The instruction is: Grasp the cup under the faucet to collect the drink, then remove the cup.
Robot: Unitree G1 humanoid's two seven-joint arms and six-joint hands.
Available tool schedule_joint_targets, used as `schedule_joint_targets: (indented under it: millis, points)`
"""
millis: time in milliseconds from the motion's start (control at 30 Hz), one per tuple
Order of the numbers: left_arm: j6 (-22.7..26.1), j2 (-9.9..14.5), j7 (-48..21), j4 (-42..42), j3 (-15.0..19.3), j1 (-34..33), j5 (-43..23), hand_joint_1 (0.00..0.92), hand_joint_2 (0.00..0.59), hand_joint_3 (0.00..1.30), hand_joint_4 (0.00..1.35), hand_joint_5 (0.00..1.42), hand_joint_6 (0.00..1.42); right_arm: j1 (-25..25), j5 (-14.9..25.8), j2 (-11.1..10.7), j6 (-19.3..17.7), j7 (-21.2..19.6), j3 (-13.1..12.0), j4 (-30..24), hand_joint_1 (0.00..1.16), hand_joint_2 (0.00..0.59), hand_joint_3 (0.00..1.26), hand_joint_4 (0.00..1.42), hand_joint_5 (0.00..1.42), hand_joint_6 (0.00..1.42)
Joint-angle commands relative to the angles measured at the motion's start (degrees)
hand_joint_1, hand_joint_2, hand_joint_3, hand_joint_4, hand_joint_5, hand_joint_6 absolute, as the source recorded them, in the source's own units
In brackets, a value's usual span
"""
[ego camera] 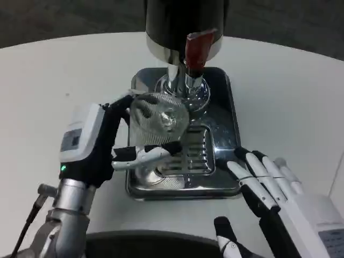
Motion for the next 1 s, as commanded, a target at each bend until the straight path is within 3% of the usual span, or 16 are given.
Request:
schedule_joint_targets:
  millis: [33,633,900,1000]
  points:
    - [-1.6,0.4,4.4,6.4,-3.4,-5.3,1.2,0.547,0.190,0.98,1.08,1.22,1.34,2.3,0.1,0.3,0.0,-0.7,-0.6,-1.0,0.33,0.515,0.16,0.05,0.04,0.02]
    - [2.1,-5.7,12.0,21.4,-12.4,-15.6,1.8,0.563,0.189,0.98,1.09,1.22,1.34,4.7,2.0,-0.3,-1.0,-0.6,-3.0,-1.9,0.34,0.515,0.17,0.07,0.06,0.06]
    - [2.3,-3.9,12.8,21.5,-12.9,-12.3,0.5,0.570,0.177,0.98,1.09,1.21,1.34,5.3,3.3,-0.8,-1.6,-0.6,-3.2,-1.8,0.34,0.515,0.18,0.09,0.09,0.10]
    - [2.9,-3.0,12.9,21.5,-13.2,-11.5,0.3,0.553,0.146,0.87,0.89,1.05,1.17,5.4,3.6,-1.2,-1.8,-0.2,-3.0,-1.9,0.34,0.515,0.18,0.09,0.10,0.11]
